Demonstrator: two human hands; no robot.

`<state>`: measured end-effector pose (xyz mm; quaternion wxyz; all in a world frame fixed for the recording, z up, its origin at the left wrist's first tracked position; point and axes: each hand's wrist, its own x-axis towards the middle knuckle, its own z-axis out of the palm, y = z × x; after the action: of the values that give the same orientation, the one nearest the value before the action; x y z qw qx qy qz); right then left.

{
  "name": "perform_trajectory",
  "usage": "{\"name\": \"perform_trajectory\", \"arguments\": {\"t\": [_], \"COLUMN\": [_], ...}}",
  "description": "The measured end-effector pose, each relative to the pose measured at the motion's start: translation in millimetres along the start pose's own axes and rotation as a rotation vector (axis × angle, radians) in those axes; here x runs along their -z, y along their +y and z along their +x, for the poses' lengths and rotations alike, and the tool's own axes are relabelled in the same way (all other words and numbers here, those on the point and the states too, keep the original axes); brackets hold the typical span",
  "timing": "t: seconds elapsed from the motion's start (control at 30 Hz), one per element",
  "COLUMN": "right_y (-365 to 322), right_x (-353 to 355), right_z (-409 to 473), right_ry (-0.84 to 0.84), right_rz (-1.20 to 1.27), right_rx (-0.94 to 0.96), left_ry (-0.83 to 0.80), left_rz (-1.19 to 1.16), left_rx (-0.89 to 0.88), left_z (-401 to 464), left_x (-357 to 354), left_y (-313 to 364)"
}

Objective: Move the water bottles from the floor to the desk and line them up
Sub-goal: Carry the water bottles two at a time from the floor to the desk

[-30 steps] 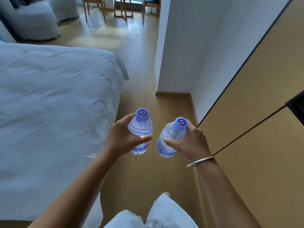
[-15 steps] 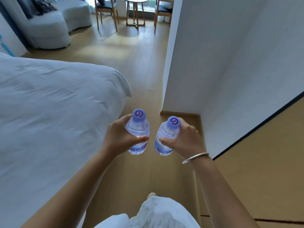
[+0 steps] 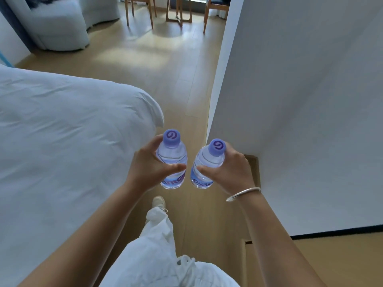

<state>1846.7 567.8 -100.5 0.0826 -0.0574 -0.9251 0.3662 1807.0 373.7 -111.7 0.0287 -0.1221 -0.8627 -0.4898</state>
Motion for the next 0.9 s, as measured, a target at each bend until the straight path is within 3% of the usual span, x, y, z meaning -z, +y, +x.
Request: {"name": "perform_trajectory", "arguments": {"t": [0.57,0.9], "right_y": [-22,-24], "right_x": [-57,-84], "right_z": [336,500], "right_ry": [0.022,-0.011], "right_rz": [-0.058,-0.051], "right_rx": [-0.091,-0.084], "left_ry": [-0.022,-0.031], "left_rz": [0.042,0.011], "left_rx": [-0.119,-0.028], "left_z": [350,499], "left_x": [32,32], "left_y": [-61,-109]}}
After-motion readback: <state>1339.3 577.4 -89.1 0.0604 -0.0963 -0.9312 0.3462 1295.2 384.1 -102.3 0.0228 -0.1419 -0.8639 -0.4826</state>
